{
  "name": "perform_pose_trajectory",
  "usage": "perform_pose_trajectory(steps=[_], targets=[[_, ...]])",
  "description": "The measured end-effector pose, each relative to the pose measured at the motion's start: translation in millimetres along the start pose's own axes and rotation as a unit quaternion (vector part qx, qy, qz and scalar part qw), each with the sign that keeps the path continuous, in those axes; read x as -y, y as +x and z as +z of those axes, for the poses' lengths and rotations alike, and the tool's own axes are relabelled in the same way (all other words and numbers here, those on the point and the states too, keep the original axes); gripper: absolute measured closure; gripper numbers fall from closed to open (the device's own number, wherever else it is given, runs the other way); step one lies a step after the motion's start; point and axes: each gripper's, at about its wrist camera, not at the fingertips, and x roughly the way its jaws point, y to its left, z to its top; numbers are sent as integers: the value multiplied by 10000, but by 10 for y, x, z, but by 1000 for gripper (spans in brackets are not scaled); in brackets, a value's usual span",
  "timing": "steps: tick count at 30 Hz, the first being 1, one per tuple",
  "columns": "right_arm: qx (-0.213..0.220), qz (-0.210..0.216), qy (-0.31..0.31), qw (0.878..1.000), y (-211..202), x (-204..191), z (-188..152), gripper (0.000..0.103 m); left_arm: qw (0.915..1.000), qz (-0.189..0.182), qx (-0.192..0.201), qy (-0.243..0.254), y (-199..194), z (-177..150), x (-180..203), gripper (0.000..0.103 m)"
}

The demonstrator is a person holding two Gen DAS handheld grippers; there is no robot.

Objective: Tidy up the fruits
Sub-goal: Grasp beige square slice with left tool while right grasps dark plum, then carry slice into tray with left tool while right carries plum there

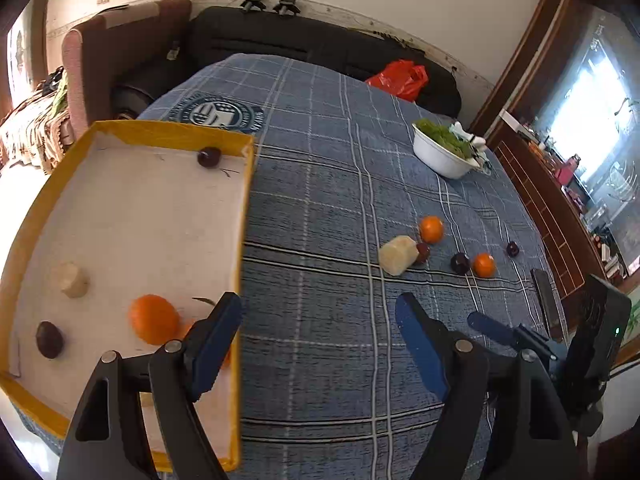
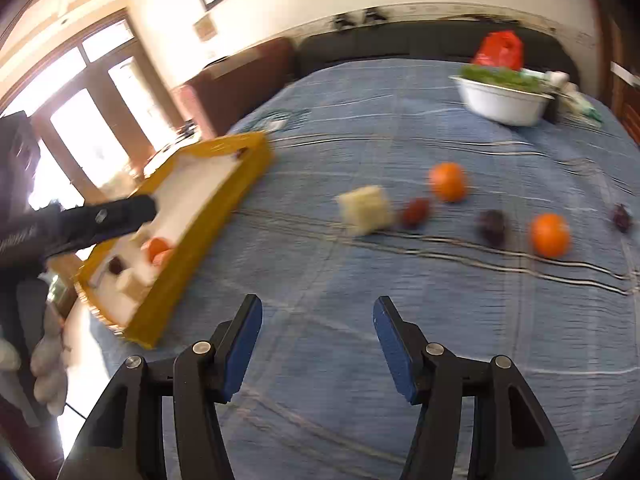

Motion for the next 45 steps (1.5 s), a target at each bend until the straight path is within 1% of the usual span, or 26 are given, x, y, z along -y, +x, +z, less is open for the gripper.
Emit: perform_pose_trajectory(steps=[3, 6, 8, 10, 14, 18, 21, 24, 25, 27, 28, 29, 30, 31, 32, 33, 34, 35, 37, 38, 42, 45], targets=[[111, -341, 314, 9989, -135, 407, 14, 40, 9997, -52, -179, 134, 238, -11, 177, 24], [215, -625, 544, 9963, -224, 725, 72, 40, 9992, -103, -294, 236, 464, 13, 298, 24], [233, -742, 638, 9949, -236, 865, 128, 40, 9989, -104, -320, 323, 603, 36, 355, 25], [217, -774, 678, 9945, -234, 986, 178, 40, 9986, -98, -357, 391, 728, 55, 400, 25], [156, -828, 621, 9945, -65, 1023, 327, 40, 9977, 20, -355, 582, 938, 107, 534, 26], [167, -883, 383, 9952, 50, 939, 442, 40, 9951, 218, -217, 934, 1063, 127, 657, 27], [143, -826, 282, 9961, 143, 919, 475, 40, 9934, 331, -195, 1085, 1170, 127, 695, 27], [173, -616, 268, 9976, 161, 912, 459, 40, 9922, 356, -166, 1182, 1262, 160, 715, 27], [132, -669, 258, 9973, 184, 919, 454, 40, 9918, 346, -147, 1220, 1292, 176, 730, 28], [70, -825, 278, 9962, 246, 943, 460, 41, 9905, 320, -148, 1329, 1352, 187, 780, 37], [38, -830, 321, 9960, 278, 967, 460, 42, 9894, 298, -193, 1410, 1390, 180, 815, 51], [5, -812, 382, 9960, 307, 991, 459, 43, 9876, 355, -179, 1521, 1409, 166, 856, 58], [-15, -797, 431, 9959, 330, 1009, 457, 44, 9854, 445, -152, 1635, 1416, 157, 894, 61], [-31, -797, 456, 9958, 349, 1018, 456, 45, 9837, 528, -134, 1713, 1420, 145, 924, 61], [-8, -828, 445, 9956, 356, 1017, 456, 47, 9832, 521, -133, 1745, 1418, 139, 939, 61], [-5, -869, 417, 9953, 364, 1007, 458, 49, 9835, 491, -135, 1738, 1417, 138, 943, 61], [6, -902, 400, 9951, 370, 997, 458, 54, 9839, 492, -132, 1714, 1414, 140, 940, 61], [12, -917, 394, 9950, 380, 992, 461, 62, 9845, 485, -135, 1677, 1409, 143, 932, 61], [31, -951, 377, 9947, 388, 982, 460, 71, 9861, 473, -123, 1586, 1381, 142, 907, 61], [27, -863, 388, 9955, 394, 989, 459, 71, 9868, 469, -111, 1545, 1360, 136, 898, 61], [23, -875, 380, 9954, 382, 979, 451, 72, 9887, 449, -38, 1430, 1226, 112, 882, 61], [9, -858, 388, 9956, 331, 946, 437, 72, 9910, 372, 56, 1286, 1055, 101, 842, 61]])
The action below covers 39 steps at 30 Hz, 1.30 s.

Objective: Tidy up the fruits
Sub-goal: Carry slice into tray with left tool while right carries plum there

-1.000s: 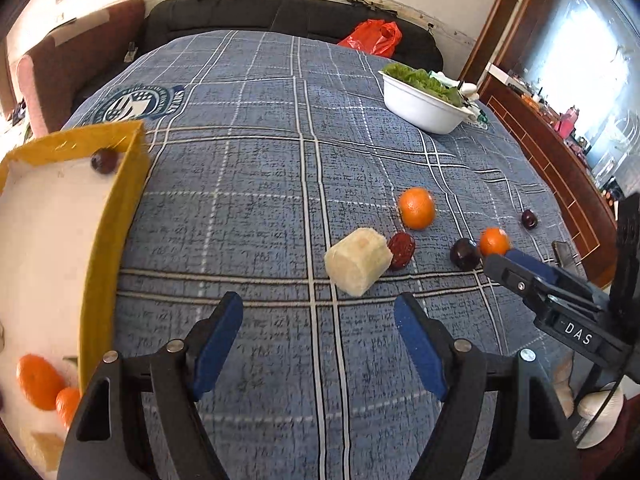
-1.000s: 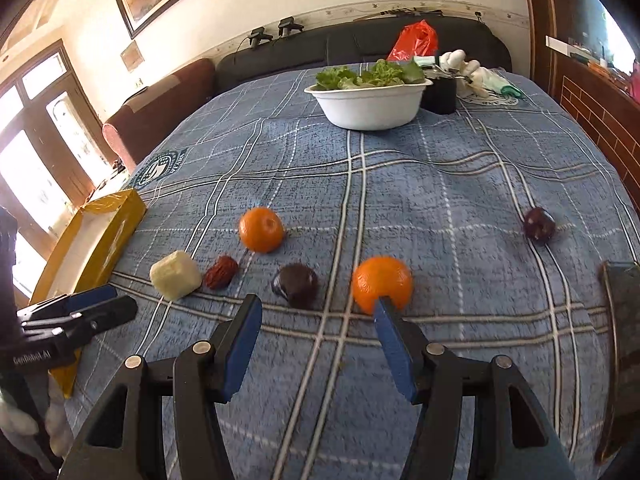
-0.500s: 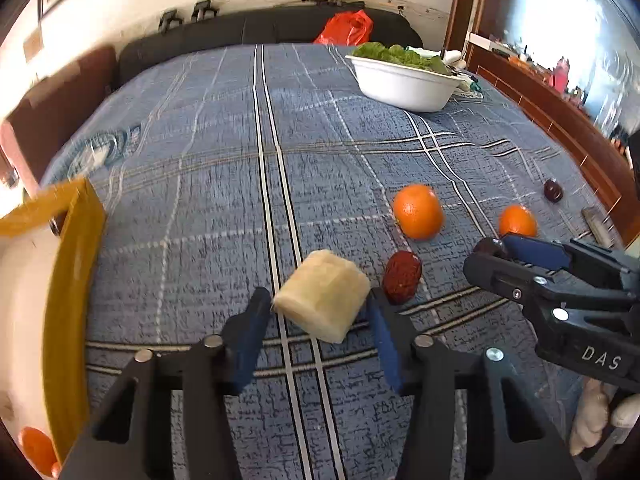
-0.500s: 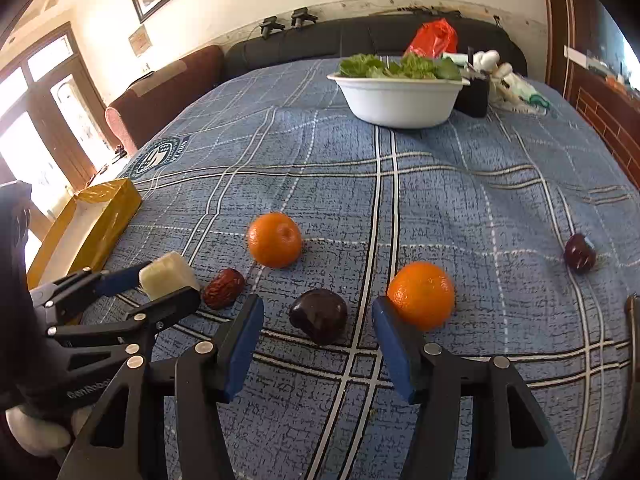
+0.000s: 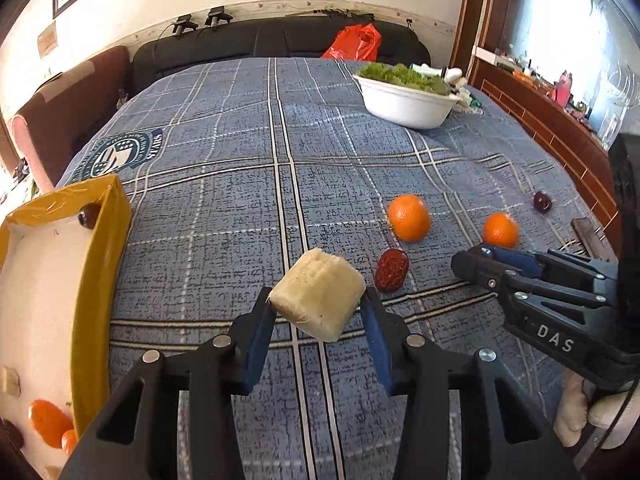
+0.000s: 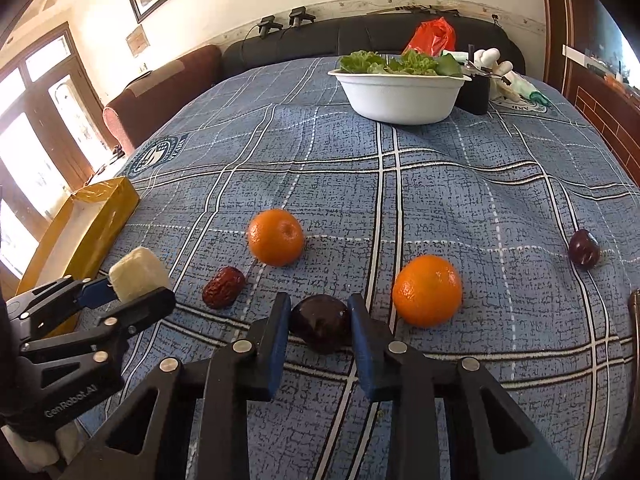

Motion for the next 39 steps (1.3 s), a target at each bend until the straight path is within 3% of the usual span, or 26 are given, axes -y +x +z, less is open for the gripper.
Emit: perform_pose_trajectory(steps=[9, 19, 26, 32, 39], targets=[[215, 214, -259, 9992, -422, -397, -45, 71, 9966, -59, 359, -736, -617, -184, -360, 61], [187, 736, -896, 9931, -685, -1309, -184, 71, 9852, 639, 589, -1480, -1222, -614, -1289, 60], [-173, 1251, -1342, 9829, -520, -2086, -343, 70, 9772, 1058, 426, -1792, -1268, -712, -1911, 60], [-449, 1575, -1853, 9689, -362, -2698, -562, 70, 9751, 1094, 385, -1888, -1217, -738, -2168, 60], [-621, 1594, -2248, 9593, -178, -3036, -716, 70, 9755, 1046, 248, -1920, -1088, -669, -2289, 60]])
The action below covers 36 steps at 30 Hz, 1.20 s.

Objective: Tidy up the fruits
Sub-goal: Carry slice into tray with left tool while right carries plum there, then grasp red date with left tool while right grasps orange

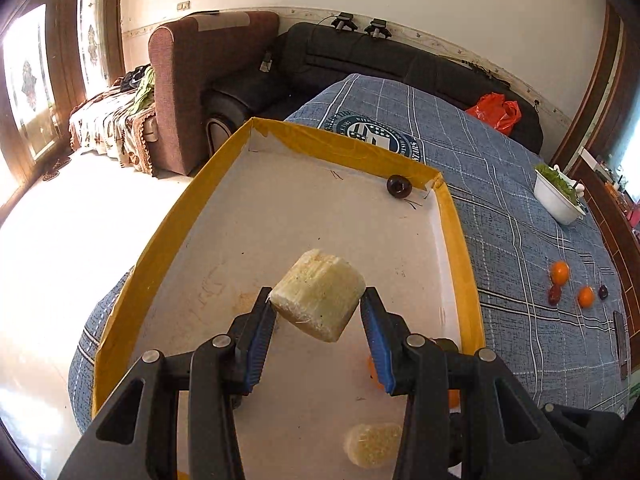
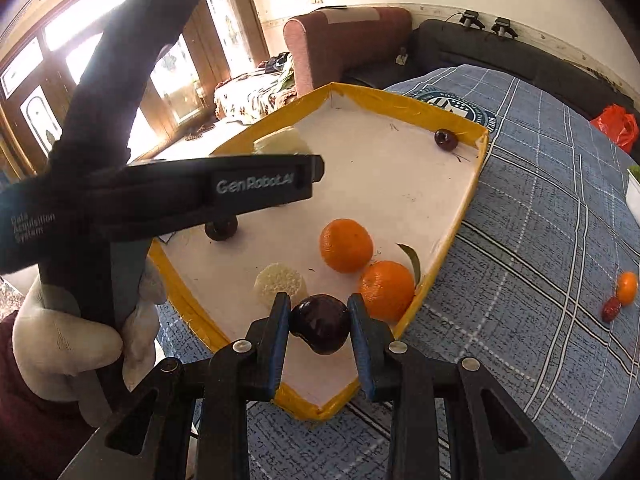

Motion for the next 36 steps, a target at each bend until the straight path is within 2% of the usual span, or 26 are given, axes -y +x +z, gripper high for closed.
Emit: perform_pose_trajectory(steps=[7, 9, 11, 16, 22, 28, 31, 36], targets=[[7, 81, 87, 9999, 74, -10, 26, 68, 9992, -154, -132, -354, -17, -7, -119, 59], [52, 143, 160, 9998, 48, 18, 32, 60, 9988, -201, -67, -445, -93, -15, -156, 56], [150, 135, 176, 9996, -9, 30, 26, 51, 9984, -217, 25, -517, -192, -11, -162, 49], [359, 124, 284, 9989, -224, 87, -27, 51, 9977, -321, 244, -554, -472, -20, -72, 42], [560, -60, 552, 9969, -519, 346, -165, 50, 9968, -651, 338, -304, -746, -120, 287, 31], [639, -424, 984, 9922, -806, 813, -454, 50, 9938, -1099, 133, 131, -796, -263, 845, 30], [671, -690, 1226, 9878, -1005, 1168, -643, 50, 9912, -1269, 18, 365, -768, -333, 1113, 30], [833, -1353, 1795, 9708, -1469, 1905, -995, 50, 9869, -1452, -116, 693, -644, -403, 1508, 30]])
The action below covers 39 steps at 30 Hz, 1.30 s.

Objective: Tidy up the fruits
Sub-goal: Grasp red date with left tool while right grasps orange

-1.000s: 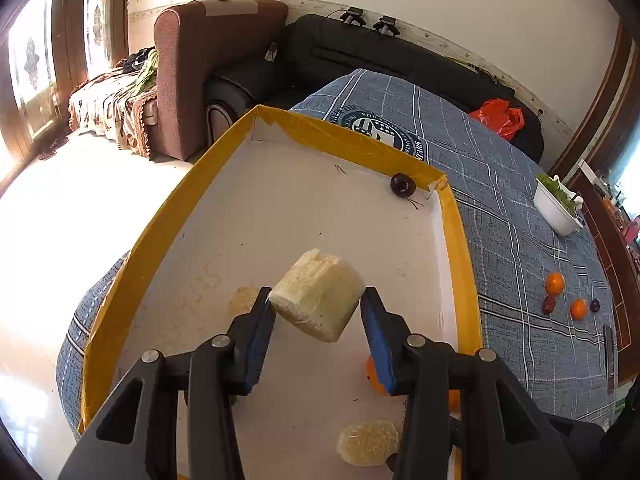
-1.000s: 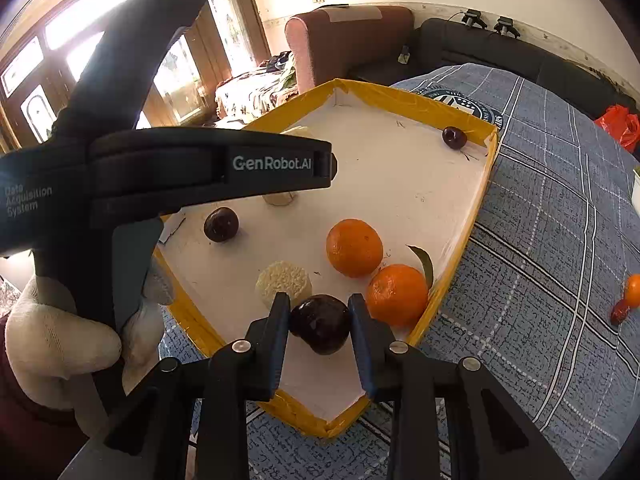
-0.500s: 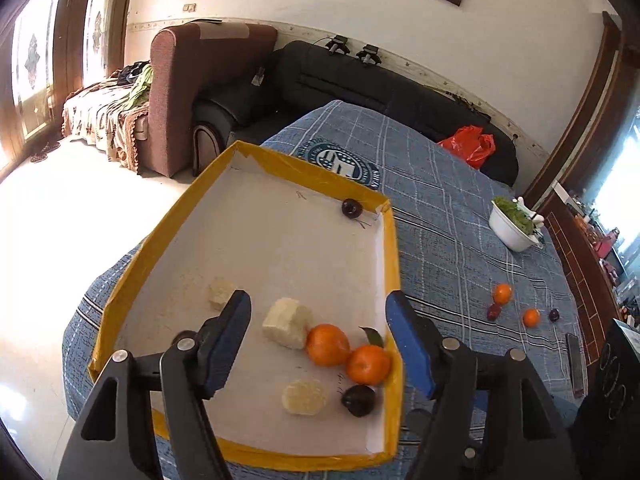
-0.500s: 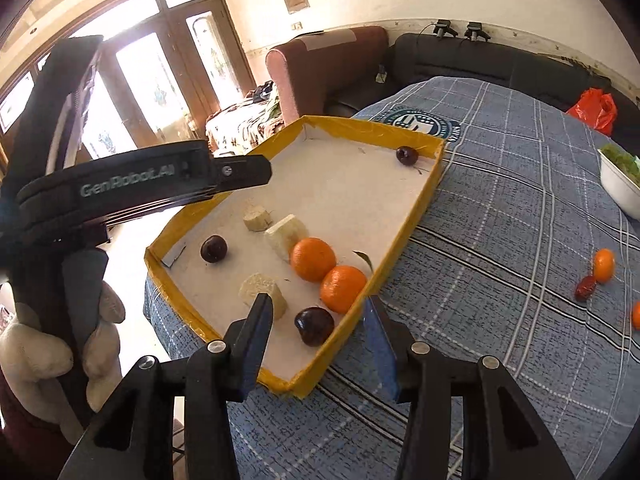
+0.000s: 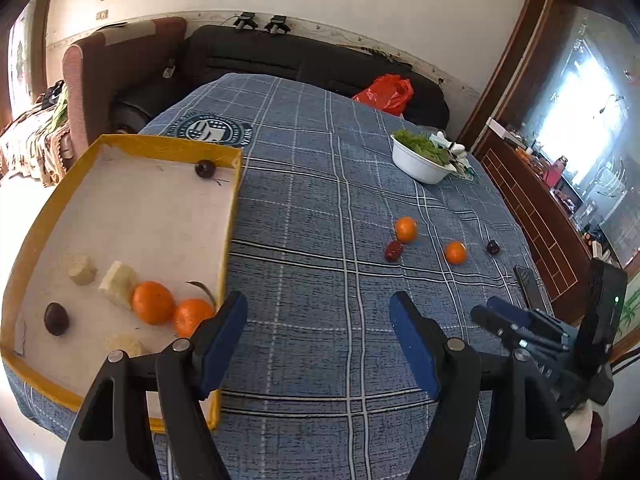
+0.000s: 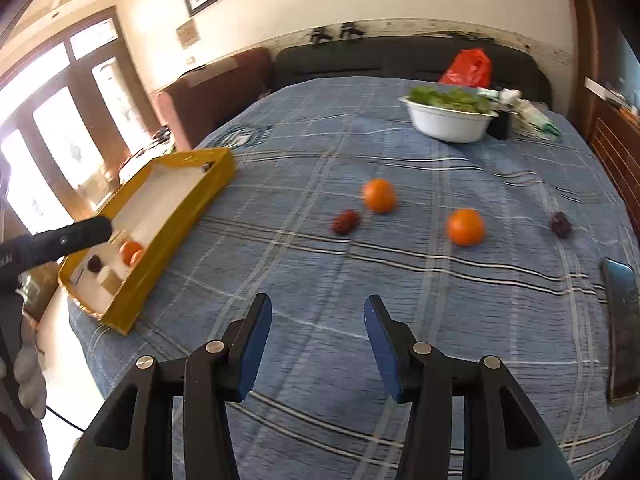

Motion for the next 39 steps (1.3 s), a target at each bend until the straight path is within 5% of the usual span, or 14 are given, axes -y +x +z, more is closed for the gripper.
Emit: perform_pose_trajectory(steps=[8, 21, 25, 34, 37, 39], targets=[[141, -506, 1181, 9916, 20, 1059, 177, 51, 9986, -61, -427, 316, 633, 100, 352, 30], [-1, -675, 1124, 9914, 763, 1119, 571, 51, 9933, 40, -643, 955, 1463, 234, 735, 31], [-65, -671, 1080, 9919, 863, 1164, 522, 51, 9910, 77, -590, 1202, 1665, 269, 842, 53], [-6, -697, 959, 9929, 853, 1135, 504, 56, 9862, 205, -615, 1521, 1943, 264, 1002, 56], [-4, -747, 818, 9939, 867, 1083, 497, 65, 9824, 375, -569, 1737, 1953, 236, 1080, 84], [32, -842, 689, 9941, 859, 1029, 489, 65, 9827, 293, -605, 1727, 1933, 223, 1092, 84]])
